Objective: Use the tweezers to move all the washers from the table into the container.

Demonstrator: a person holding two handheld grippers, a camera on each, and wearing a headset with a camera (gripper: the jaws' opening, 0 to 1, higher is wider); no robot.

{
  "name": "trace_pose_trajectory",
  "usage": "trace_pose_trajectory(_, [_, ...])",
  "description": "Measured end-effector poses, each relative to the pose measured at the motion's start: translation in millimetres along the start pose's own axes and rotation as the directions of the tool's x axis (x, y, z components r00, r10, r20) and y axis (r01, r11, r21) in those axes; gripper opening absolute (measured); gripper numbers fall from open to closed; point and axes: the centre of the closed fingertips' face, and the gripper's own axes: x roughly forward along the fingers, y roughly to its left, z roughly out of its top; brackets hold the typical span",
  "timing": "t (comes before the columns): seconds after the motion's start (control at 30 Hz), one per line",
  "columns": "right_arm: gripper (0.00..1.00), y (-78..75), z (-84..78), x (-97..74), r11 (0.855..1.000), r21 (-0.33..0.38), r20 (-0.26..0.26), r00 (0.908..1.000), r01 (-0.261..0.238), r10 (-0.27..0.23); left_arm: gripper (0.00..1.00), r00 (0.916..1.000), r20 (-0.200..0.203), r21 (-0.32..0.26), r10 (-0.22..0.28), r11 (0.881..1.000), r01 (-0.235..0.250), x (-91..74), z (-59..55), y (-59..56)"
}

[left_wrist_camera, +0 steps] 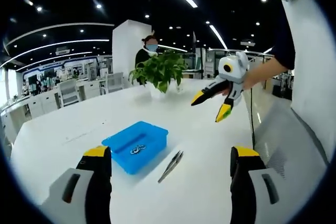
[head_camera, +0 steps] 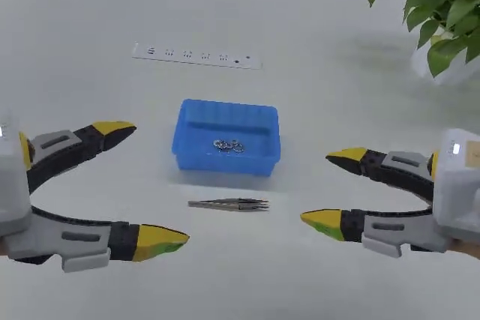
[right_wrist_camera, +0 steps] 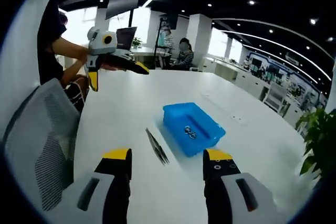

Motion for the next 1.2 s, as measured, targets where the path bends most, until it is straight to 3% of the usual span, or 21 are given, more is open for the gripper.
trace_pose_trajectory(0.07, [0.65,2.0,-1.9,-3.4,1.000,-0.009,-0.005,0.9999,0.010,-0.010,1.00,0.9985,0.033,-0.018,0.044,0.999,-0.043,-5.8,9.2,7.0])
trace_pose_trajectory(0.17, [0.74,1.2,2.5,-12.9,0.999,0.001,0.023,0.9992,0.033,-0.033,1.00,0.9981,0.040,-0.026,0.046,0.999,-0.045,-12.3,14.9,7.2])
trace_pose_trajectory(0.3, [0.91,-3.5,7.3,-21.8,0.998,0.030,0.049,0.9967,0.063,-0.064,1.00,0.9989,0.015,0.003,0.045,0.999,-0.045,-16.2,15.8,4.4])
trace_pose_trajectory(0.37, [1.00,-5.7,8.7,-24.6,0.997,0.035,0.051,0.9958,0.074,-0.076,1.00,0.9975,0.019,0.008,0.068,0.998,-0.068,-18.9,19.9,8.3])
trace_pose_trajectory(0.47, [1.00,-4.2,10.4,-27.1,0.996,0.041,0.054,0.9957,0.073,-0.076,1.00,0.9941,0.064,-0.009,0.088,0.996,-0.088,-22.6,31.7,10.4])
trace_pose_trajectory(0.53, [1.00,-0.7,11.1,-27.2,0.997,0.038,0.050,0.9962,0.069,-0.071,1.00,0.9950,0.058,-0.003,0.081,0.997,-0.081,-22.5,33.0,6.7])
trace_pose_trajectory(0.67, [1.00,5.8,12.5,-27.7,0.998,0.030,0.046,0.9971,0.060,-0.061,1.00,0.9971,0.028,-0.008,0.071,0.997,-0.071,-23.0,30.1,-0.7])
trace_pose_trajectory(0.8, [1.00,8.6,20.6,-31.5,0.997,0.037,0.068,0.9956,0.062,-0.064,1.00,0.9946,0.046,-0.035,0.093,0.995,-0.091,-27.4,30.0,-4.1])
trace_pose_trajectory(0.9, [1.00,9.2,22.8,-34.2,0.997,0.046,0.074,0.9948,0.066,-0.069,1.00,0.9957,0.021,-0.033,0.090,0.995,-0.090,-28.7,24.7,-9.4])
trace_pose_trajectory(1.03, [1.00,11.8,23.8,-39.1,0.997,0.051,0.067,0.9956,0.062,-0.065,1.00,0.9955,0.021,-0.044,0.092,0.995,-0.091,-31.8,23.2,-14.5])
trace_pose_trajectory(1.2, [1.00,13.0,24.8,-40.2,0.996,0.066,0.068,0.9953,0.065,-0.069,1.00,0.9951,-0.010,-0.020,0.098,0.995,-0.098,-35.7,15.7,-21.6])
